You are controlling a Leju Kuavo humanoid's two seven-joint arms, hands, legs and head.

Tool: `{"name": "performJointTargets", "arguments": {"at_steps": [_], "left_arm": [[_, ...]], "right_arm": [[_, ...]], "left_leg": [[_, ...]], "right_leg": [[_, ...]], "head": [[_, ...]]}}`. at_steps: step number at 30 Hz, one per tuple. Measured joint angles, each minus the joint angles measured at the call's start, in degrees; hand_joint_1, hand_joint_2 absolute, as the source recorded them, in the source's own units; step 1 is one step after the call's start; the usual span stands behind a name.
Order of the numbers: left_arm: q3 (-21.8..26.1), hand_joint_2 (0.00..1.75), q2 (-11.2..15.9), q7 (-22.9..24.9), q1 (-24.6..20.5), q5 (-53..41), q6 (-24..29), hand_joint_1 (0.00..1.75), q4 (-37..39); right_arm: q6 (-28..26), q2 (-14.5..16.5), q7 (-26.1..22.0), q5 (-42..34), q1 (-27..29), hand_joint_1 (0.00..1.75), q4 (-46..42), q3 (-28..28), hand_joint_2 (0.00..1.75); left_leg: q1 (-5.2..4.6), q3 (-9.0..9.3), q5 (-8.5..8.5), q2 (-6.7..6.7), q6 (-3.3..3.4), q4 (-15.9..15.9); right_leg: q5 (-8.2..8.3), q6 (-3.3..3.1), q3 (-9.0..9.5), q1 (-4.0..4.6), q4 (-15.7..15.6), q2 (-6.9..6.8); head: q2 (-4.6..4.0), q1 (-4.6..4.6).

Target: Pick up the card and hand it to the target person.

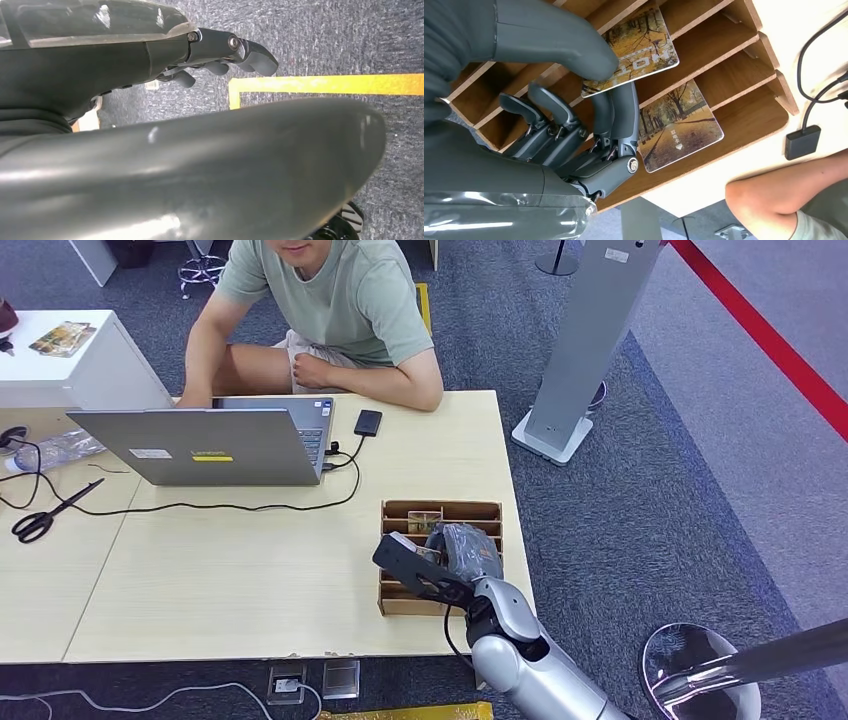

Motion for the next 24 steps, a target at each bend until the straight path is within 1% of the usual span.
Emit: {"name": "performJointTargets", "arguments": {"at_steps": [9,14,18,24], "left_arm": [[0.0,0.0,0.0,-0.26,0.01,0.21,0.21,0.0,0.0],[0.0,0.0,0.0,-0.29,0.05,0.66,0.6,0.0,0.0],[0.01,0.0,0.0,-0.49,0.07,1.02,0.75,0.0,0.0],[0.0,0.0,0.0,-0.74,0.06,0.73,0.57,0.0,0.0]], "right_arm": [[-2.06,-0.22,-1.17,0.76,0.4,1.75,-1.22,-0.32,1.75],[-3.81,-1.4,-2.33,2.0,1.24,1.75,-6.26,-1.45,1.75],[-4.1,-2.82,-2.69,2.78,1.32,1.75,-11.55,-2.59,1.75],[-3.24,-4.66,-3.19,2.29,-0.74,1.75,-16.41,-4.25,1.75]], "left_leg": [[0.0,0.0,0.0,0.0,0.0,0.0],[0.0,0.0,0.0,0.0,0.0,0.0],[0.0,0.0,0.0,0.0,0.0,0.01],[0.0,0.0,0.0,0.01,0.0,0.01]], "right_leg": [[0.0,0.0,-0.02,0.0,0.0,0.0],[0.0,0.0,-0.02,0.0,0.0,0.0],[0.0,0.0,-0.01,0.0,0.0,0.0],[0.02,0.0,-0.01,0.0,0.0,0.01]], "head": [[0.0,-0.01],[0.0,0.0],[0.01,0.01],[0.0,-0.01]]}}
